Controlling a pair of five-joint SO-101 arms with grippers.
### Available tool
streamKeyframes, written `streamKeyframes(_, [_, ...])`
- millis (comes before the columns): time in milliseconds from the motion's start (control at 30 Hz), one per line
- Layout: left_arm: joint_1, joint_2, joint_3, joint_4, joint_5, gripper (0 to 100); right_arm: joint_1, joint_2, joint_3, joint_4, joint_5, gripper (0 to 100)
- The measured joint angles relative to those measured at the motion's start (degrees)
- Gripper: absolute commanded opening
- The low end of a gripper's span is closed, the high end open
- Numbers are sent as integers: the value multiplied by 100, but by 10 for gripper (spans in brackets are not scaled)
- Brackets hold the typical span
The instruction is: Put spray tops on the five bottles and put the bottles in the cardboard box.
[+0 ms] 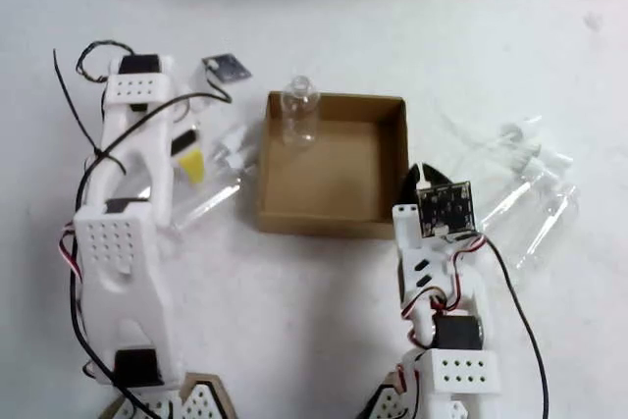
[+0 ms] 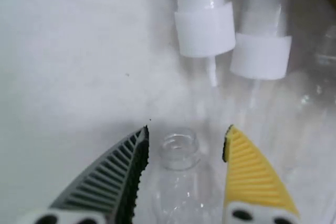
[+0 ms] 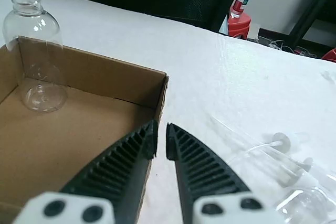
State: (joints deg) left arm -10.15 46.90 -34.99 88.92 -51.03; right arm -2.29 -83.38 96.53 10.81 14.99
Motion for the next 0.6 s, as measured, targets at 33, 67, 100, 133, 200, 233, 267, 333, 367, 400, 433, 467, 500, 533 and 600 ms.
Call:
streamKeyframes(33, [0, 0, 0, 0, 0, 218, 0, 0, 0, 0, 0, 18])
streamKeyframes(67, [0, 0, 0, 0, 0, 218, 0, 0, 0, 0, 0, 18])
streamKeyframes(100, [0, 0, 0, 0, 0, 218, 0, 0, 0, 0, 0, 18])
streamKeyframes(133, [0, 0, -35, 0, 0, 218, 0, 0, 0, 0, 0, 18])
streamKeyframes(200, [0, 0, -193, -9, 0, 218, 0, 0, 0, 0, 0, 18])
streamKeyframes(233, [0, 0, -281, -9, 0, 218, 0, 0, 0, 0, 0, 18])
streamKeyframes(267, [0, 0, -360, -9, 0, 218, 0, 0, 0, 0, 0, 18])
streamKeyframes(333, [0, 26, -466, 0, 0, 218, 0, 0, 0, 0, 0, 18])
streamKeyframes(367, [0, 44, -475, 0, 0, 218, 0, 0, 0, 0, 0, 18])
streamKeyframes(400, [0, 53, -475, 0, 0, 218, 0, 0, 0, 0, 0, 18])
streamKeyframes(433, [0, 70, -475, 9, 0, 218, 0, 0, 0, 0, 0, 18])
streamKeyframes(467, [0, 79, -475, 9, 0, 218, 0, 0, 0, 0, 0, 18])
streamKeyframes(500, [0, 79, -475, 9, 0, 218, 0, 0, 0, 0, 0, 18])
streamKeyframes(533, [0, 88, -475, 9, 0, 218, 0, 0, 0, 0, 0, 18])
streamKeyframes(600, [0, 88, -475, 9, 0, 218, 0, 0, 0, 0, 0, 18])
